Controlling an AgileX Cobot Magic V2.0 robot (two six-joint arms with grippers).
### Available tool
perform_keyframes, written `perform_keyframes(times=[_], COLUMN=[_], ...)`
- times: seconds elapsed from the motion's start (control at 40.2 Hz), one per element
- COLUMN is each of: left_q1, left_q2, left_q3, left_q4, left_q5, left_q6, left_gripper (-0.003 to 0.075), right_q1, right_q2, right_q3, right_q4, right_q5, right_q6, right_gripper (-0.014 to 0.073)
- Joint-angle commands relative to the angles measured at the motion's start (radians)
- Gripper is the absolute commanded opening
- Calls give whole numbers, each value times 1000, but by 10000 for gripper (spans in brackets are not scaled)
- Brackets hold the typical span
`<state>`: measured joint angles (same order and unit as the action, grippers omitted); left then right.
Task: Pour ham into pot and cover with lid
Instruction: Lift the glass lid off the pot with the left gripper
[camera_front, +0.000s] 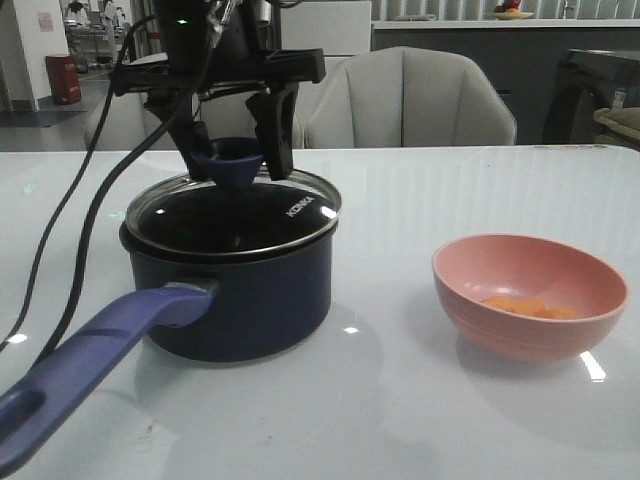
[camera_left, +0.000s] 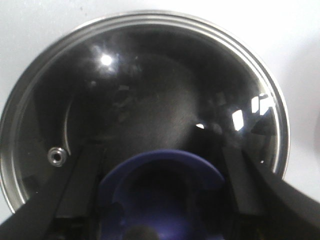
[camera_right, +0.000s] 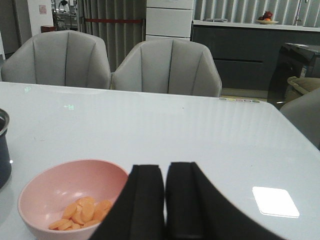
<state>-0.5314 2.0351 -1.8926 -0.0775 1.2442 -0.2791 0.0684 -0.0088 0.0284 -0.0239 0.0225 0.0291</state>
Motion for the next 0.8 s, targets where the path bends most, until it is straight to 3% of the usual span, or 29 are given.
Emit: perform_keyframes(times=[0.0, 0.398, 0.771], left_q1=[-6, 4, 134], left_q2=[-58, -67, -204], left_q3=[-73, -86, 59], left_q4=[-16, -4, 77], left_q5=[42, 42, 42], left_q6=[-5, 4, 29], left_gripper=[142, 142, 141], right_q1=[-5, -5, -5], right_q2=[-21, -21, -21], right_q3=[8, 8, 8], right_q4=[-12, -12, -12], right_q5=[-84, -84, -84], right_q6=[-2, -2, -2], right_gripper=[185, 185, 185])
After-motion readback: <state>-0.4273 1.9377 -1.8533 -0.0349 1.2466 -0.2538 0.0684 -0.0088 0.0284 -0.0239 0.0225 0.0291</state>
